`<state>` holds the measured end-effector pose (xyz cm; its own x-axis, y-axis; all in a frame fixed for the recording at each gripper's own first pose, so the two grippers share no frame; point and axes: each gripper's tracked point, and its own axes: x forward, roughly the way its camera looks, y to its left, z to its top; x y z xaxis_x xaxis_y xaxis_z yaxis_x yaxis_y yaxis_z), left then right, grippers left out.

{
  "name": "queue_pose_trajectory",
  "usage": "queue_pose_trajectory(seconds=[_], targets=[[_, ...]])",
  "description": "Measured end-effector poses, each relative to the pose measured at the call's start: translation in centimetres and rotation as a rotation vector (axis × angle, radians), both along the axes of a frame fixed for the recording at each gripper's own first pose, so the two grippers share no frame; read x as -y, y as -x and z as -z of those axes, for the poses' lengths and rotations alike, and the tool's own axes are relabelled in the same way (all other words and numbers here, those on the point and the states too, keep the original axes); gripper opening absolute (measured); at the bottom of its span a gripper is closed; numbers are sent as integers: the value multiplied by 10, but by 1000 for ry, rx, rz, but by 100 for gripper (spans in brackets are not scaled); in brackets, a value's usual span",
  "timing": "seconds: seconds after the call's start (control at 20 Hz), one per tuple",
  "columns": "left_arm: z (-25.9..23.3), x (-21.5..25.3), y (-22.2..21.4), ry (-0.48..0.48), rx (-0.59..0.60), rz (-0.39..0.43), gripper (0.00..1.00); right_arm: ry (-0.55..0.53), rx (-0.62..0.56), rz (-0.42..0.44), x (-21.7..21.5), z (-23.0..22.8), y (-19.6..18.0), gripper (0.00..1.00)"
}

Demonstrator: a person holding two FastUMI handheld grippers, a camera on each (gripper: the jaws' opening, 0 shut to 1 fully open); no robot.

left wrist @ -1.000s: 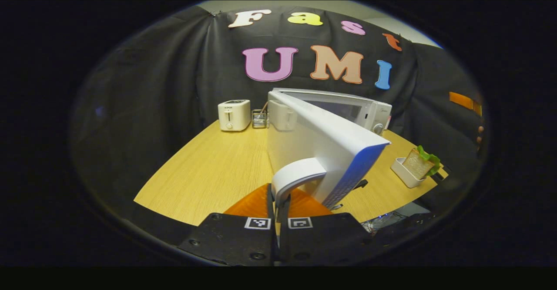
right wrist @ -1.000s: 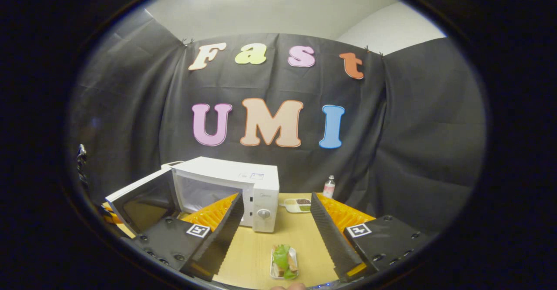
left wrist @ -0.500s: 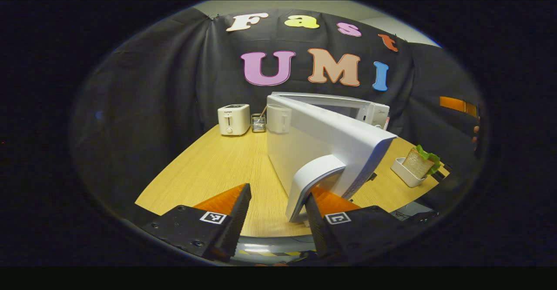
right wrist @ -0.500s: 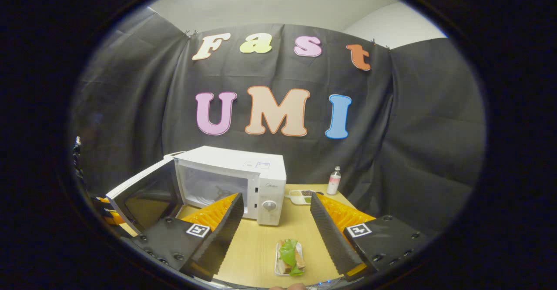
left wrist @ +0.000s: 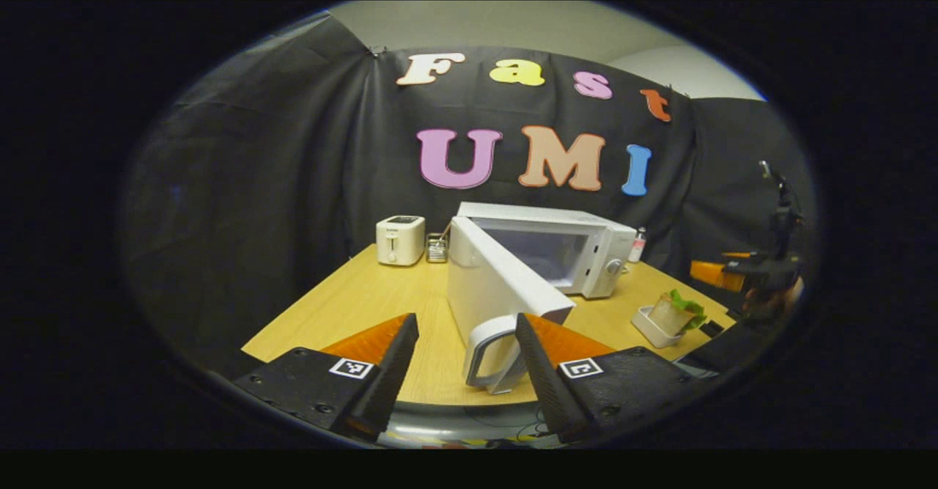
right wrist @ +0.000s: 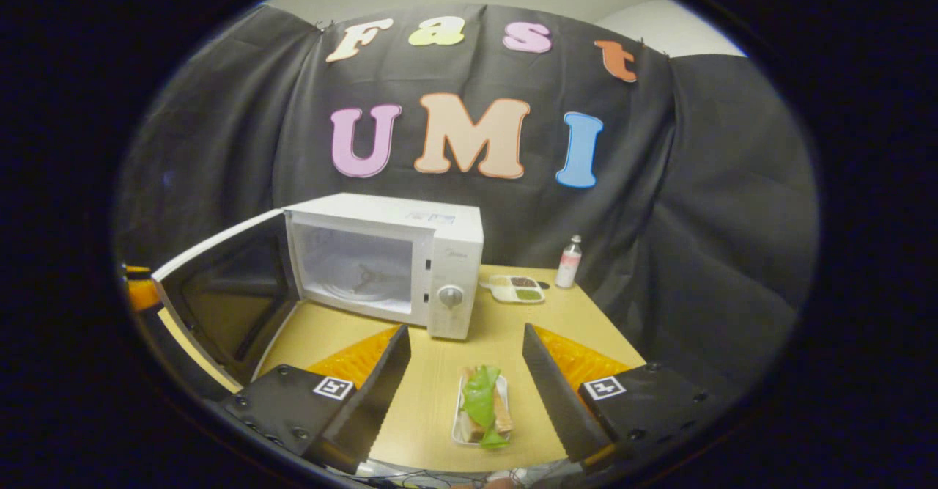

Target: Open the microwave oven with the left hand, put the food in, and close the microwave oven.

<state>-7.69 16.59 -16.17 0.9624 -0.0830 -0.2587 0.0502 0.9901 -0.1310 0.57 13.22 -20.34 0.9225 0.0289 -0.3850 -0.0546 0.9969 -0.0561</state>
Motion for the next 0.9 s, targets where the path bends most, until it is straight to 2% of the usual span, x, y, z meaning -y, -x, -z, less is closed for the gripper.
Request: queue_pose_trajectory(seconds=[0.15,0.25,0.35,0.4,0.45,0.5,0.55,0.6,0.65,0.8,0.85,0.9], targets=[[-35,-3,-3,-20,80,-23,78,1,-65,-2,9,32,-1,98],[-59,7,-7,8,134,10,78,4,-111,-5,12,55,1,98],[-76,6,-10,16,169,-6,88,30,-149,-26,11,76,3,98],[-83,5,-11,12,186,-12,87,39,-165,-34,11,87,4,98],[-89,7,-11,7,200,-15,87,46,-183,-37,13,96,6,98],[-94,10,-11,2,212,-13,92,40,-196,-37,14,105,8,98],[-100,13,-12,3,229,-7,87,29,-219,-29,16,113,9,98],[-106,17,-12,5,245,2,87,16,-243,-16,19,124,10,99],[-110,17,-12,2,256,1,92,7,-262,-3,22,133,11,99],[-108,18,-14,-3,251,-3,92,-8,-304,26,41,150,16,98],[-110,19,-14,5,255,-2,92,-16,-312,34,44,151,17,93],[-112,21,-14,6,260,0,92,-22,-310,37,44,150,14,95]])
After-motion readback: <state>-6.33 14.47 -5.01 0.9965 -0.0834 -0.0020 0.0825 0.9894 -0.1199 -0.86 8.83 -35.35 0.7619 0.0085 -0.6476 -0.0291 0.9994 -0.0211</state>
